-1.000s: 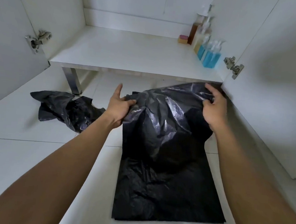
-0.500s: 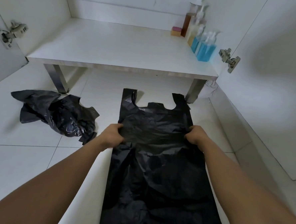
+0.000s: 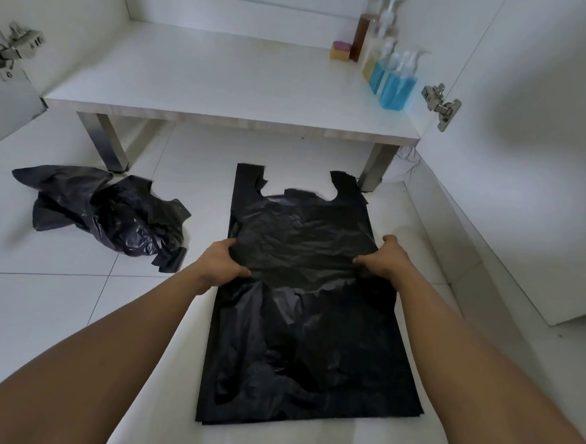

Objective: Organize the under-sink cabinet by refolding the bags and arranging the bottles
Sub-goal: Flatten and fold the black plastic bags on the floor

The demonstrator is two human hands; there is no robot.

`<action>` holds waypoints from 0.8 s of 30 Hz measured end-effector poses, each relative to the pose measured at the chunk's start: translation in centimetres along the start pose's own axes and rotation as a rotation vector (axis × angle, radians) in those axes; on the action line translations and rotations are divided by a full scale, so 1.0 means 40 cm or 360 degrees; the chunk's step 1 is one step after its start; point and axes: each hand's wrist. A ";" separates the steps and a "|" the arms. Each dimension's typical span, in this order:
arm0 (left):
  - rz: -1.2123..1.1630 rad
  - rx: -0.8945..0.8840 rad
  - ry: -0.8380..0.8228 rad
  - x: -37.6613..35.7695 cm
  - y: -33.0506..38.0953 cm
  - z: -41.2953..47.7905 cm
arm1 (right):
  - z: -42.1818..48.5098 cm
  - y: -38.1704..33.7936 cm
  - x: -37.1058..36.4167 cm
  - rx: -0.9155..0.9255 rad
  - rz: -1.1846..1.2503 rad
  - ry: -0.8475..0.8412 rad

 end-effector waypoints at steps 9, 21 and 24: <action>0.0077 -0.0051 0.0373 -0.016 -0.050 -0.029 | -0.087 0.088 0.053 -0.0180 -0.0285 -0.0459; 0.0477 -0.0190 0.0288 -0.054 -0.057 -0.047 | -0.115 0.151 0.001 -0.0135 -0.0334 -0.0409; 0.0595 -0.0221 0.0239 -0.062 -0.066 -0.049 | -0.122 0.166 0.001 -0.0180 -0.0397 -0.0442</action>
Point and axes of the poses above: each hand's wrist, its own z-axis towards the middle knuckle, its own x-axis out of the back of the hand, y = z × x, and after that the axes turned 1 degree about -z, right-handed
